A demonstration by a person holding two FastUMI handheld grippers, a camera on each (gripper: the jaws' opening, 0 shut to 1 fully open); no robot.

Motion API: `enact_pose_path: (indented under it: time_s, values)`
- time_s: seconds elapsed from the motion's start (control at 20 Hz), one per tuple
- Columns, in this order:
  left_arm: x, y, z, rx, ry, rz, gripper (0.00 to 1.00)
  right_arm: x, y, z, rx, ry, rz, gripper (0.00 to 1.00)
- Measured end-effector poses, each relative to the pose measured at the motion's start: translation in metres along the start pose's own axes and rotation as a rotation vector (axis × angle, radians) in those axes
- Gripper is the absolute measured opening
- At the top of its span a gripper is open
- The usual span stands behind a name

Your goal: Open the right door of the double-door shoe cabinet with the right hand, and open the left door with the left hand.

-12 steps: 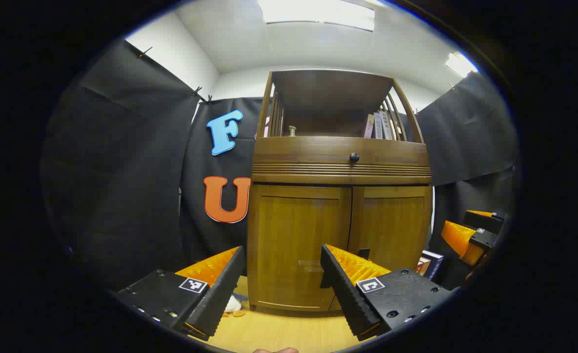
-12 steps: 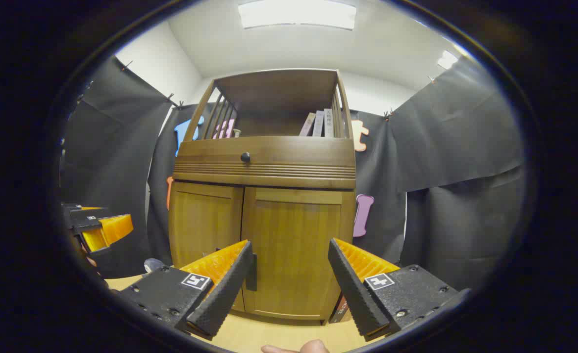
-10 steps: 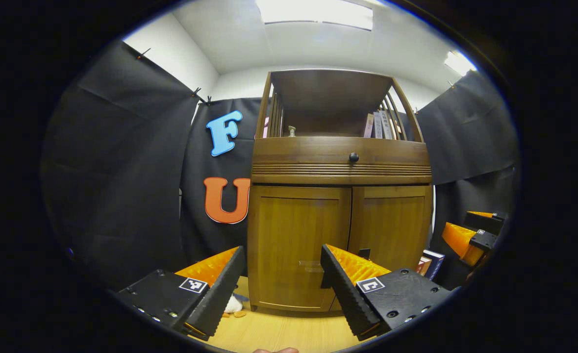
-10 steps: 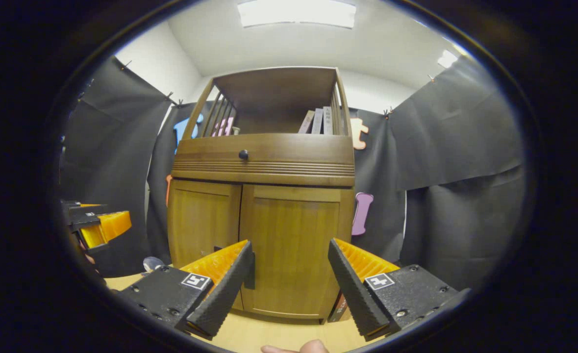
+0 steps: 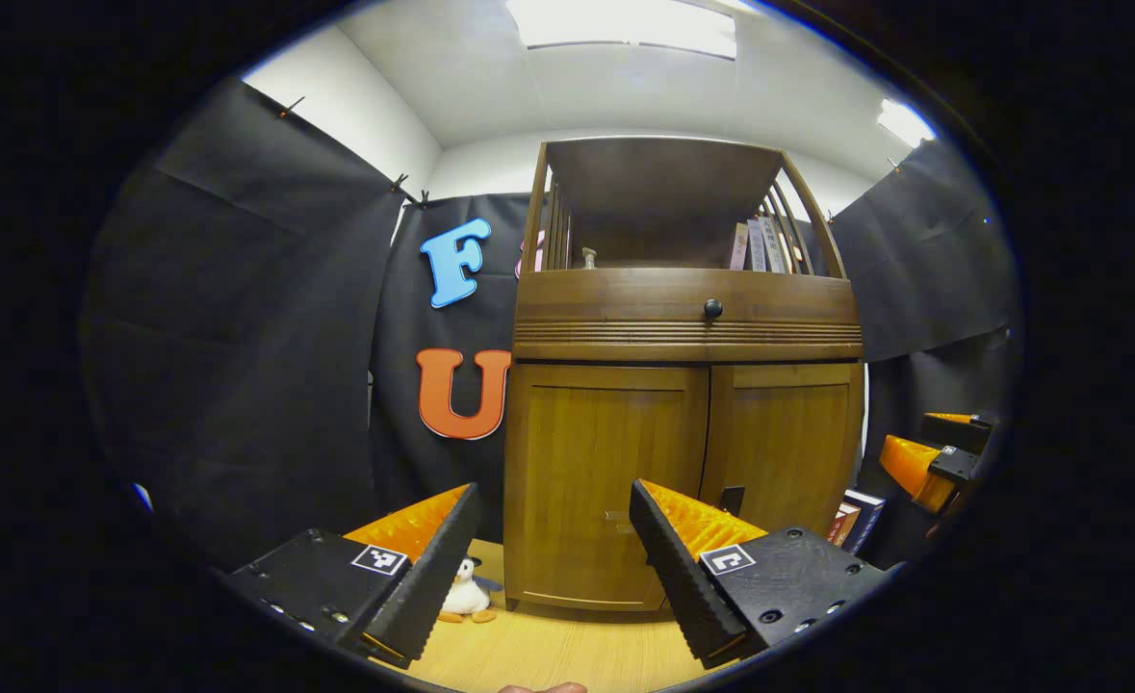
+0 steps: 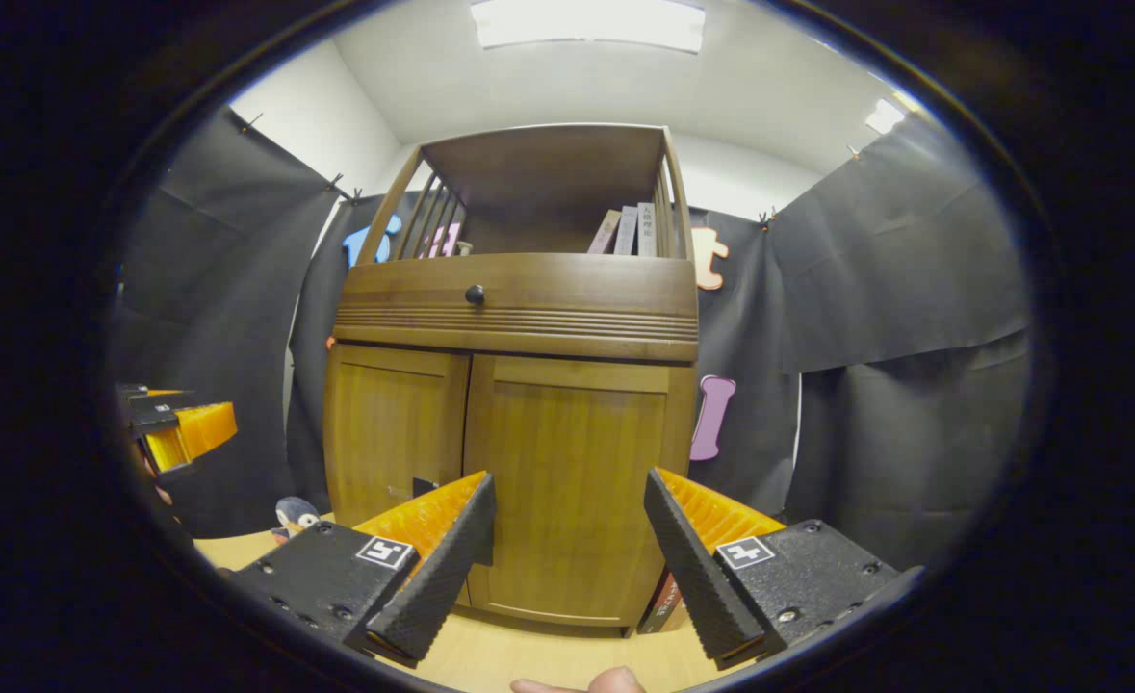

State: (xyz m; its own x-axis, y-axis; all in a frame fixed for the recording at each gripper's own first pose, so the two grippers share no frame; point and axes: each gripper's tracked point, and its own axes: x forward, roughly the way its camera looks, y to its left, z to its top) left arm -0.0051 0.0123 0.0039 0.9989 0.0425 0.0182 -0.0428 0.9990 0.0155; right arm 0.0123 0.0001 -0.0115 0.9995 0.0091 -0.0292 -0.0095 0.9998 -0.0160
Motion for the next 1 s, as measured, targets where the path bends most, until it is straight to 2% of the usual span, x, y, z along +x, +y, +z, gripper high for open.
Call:
enact_pose_path:
  time_s: [0.25, 0.3, 0.5, 0.95, 1.0]
  values:
    - [-0.005, -0.002, 0.008, 0.036, -0.019, -0.015, 0.94, 0.013, 0.019, -0.005, -0.004, 0.029, 0.037, 1.00]
    - [-0.008, -0.001, 0.010, 0.036, -0.025, -0.019, 1.00, 0.016, 0.023, -0.005, -0.003, 0.029, 0.045, 1.00]
    - [-0.013, 0.008, 0.009, 0.050, -0.019, -0.003, 1.00, 0.030, 0.036, -0.010, 0.014, 0.046, 0.065, 0.99]
    - [-0.032, 0.067, -0.001, 0.036, 0.020, 0.151, 1.00, 0.088, 0.073, -0.055, 0.026, 0.187, 0.089, 0.96]
    - [-0.036, 0.077, -0.003, 0.033, 0.023, 0.171, 0.95, 0.096, 0.080, -0.062, 0.028, 0.207, 0.096, 0.96]
